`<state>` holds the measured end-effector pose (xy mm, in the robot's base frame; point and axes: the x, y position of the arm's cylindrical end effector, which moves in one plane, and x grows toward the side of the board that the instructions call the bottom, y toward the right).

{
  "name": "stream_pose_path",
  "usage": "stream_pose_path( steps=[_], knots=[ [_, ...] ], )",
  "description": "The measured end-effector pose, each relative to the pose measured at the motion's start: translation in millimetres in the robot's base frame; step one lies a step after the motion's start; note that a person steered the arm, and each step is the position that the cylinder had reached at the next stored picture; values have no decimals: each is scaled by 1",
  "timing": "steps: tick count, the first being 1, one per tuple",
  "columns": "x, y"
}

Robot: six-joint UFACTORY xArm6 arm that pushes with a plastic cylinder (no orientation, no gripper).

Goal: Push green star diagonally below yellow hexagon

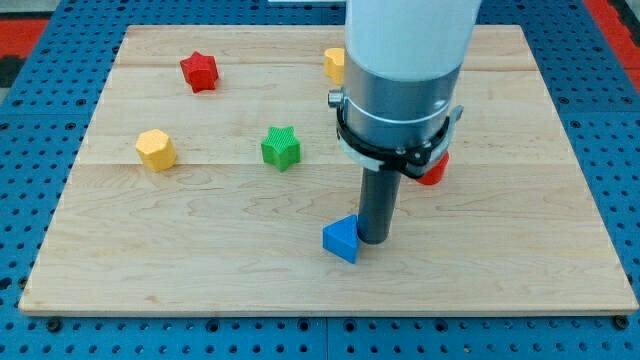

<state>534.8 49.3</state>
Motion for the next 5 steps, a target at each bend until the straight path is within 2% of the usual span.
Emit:
stream_pose_path(
  steps=[1,2,3,4,5],
  knots=[
    [-21,29],
    [-52,26],
    [-88,-14],
    [-119,-17],
    [-135,-47]
  ],
)
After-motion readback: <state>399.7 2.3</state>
